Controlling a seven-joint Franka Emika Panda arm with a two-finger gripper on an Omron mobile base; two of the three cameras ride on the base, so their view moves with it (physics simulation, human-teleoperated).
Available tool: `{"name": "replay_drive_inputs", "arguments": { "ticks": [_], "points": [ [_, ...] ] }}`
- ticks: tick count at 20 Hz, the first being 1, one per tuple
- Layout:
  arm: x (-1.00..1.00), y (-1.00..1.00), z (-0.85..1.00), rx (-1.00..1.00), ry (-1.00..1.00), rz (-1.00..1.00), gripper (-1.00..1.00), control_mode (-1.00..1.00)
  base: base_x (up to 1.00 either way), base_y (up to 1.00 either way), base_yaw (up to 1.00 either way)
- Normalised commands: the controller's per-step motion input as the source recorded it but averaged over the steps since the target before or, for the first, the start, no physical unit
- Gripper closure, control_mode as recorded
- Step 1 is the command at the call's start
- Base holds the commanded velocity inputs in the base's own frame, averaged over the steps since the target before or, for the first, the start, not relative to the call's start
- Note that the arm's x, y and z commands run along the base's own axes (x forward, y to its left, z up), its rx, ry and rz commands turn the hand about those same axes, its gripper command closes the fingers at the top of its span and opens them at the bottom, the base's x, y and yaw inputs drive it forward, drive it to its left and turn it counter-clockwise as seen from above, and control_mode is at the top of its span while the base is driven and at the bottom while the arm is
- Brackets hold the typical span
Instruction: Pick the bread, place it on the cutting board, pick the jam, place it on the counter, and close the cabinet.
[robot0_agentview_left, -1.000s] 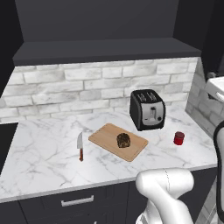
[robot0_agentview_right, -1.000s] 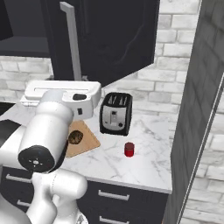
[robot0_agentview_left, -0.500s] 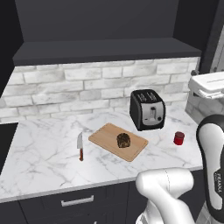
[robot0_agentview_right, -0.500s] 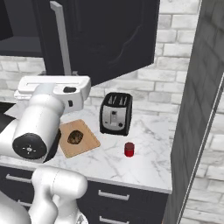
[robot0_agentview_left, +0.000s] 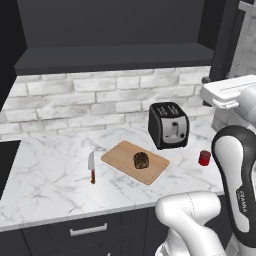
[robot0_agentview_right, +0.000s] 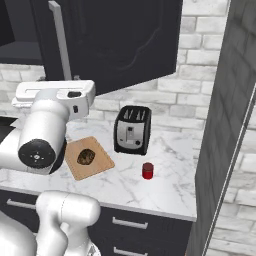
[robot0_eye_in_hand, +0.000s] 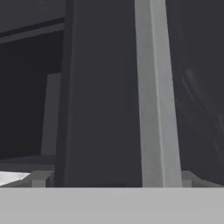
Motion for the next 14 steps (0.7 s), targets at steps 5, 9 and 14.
{"name": "replay_drive_inputs", "arguments": {
  "ticks": [5, 9, 14],
  "points": [
    [0.32, 0.05, 0.0, 0.0, 0.0, 0.12, -1.0, -1.0, 0.0, 0.0, 0.0],
    [0.31, 0.06, 0.0, 0.0, 0.0, 0.11, -1.0, -1.0, 0.0, 0.0, 0.0],
    [0.35, 0.11, 0.0, 0.0, 0.0, 0.08, -1.0, -1.0, 0.0, 0.0, 0.0]
  ]
}}
